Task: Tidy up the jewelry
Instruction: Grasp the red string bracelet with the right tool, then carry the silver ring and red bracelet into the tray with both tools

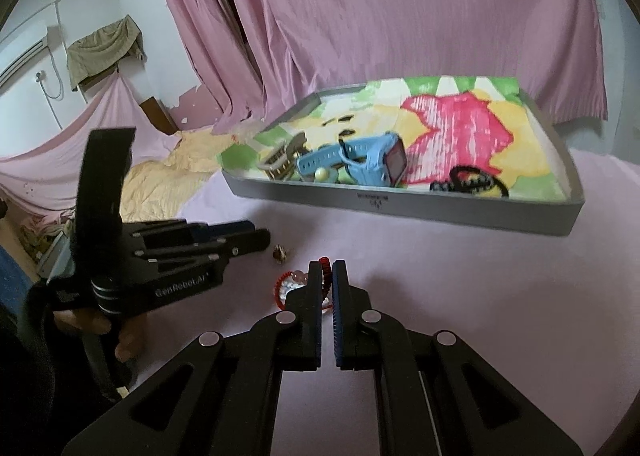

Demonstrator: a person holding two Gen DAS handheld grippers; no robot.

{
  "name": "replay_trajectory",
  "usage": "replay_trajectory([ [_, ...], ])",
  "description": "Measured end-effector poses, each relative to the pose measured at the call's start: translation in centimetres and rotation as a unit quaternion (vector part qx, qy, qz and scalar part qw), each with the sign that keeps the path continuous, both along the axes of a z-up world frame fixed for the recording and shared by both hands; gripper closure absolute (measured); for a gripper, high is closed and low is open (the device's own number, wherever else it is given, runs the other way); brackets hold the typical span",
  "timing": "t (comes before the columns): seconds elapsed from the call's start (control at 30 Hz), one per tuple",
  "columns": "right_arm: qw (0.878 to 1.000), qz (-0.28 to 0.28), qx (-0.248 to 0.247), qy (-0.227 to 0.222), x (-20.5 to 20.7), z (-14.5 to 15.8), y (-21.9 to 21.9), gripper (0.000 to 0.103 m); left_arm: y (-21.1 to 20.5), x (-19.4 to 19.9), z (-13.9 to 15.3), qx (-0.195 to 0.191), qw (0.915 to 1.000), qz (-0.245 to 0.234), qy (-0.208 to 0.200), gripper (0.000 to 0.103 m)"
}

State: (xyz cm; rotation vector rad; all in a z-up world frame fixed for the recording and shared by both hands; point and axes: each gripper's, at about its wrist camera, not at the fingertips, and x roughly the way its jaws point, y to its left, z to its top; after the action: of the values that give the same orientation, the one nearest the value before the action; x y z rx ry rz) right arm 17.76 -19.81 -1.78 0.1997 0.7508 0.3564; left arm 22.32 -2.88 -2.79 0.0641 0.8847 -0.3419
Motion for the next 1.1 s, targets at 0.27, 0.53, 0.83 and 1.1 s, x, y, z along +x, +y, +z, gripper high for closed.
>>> replay_trajectory([
  [0.27,0.999,-0.008,-0.007,-0.035,-0.4,2.1,-0.8,0.099,0.1,-0.8,1.1,-0.022,0.9996,0.001,-0.017,0.084],
  [0.53,0.997,-0.023,-0.018,-0.065,-0.6,3.9,-1.8,0.099,-0.2,-1.0,2.2,-0.038,0.9987,0.006,-0.034,0.084],
  [0.83,0.992,-0.060,-0.027,-0.103,1.9,5.5,-3.9,0.098,-1.9,1.4,4.4,-0.080,0.9943,0.017,-0.068,0.084],
  [1.1,0.988,-0.109,-0.026,-0.102,4.9,4.8,-6.8,0.098,-4.2,4.6,4.4,-0.083,0.9944,0.018,-0.063,0.084],
])
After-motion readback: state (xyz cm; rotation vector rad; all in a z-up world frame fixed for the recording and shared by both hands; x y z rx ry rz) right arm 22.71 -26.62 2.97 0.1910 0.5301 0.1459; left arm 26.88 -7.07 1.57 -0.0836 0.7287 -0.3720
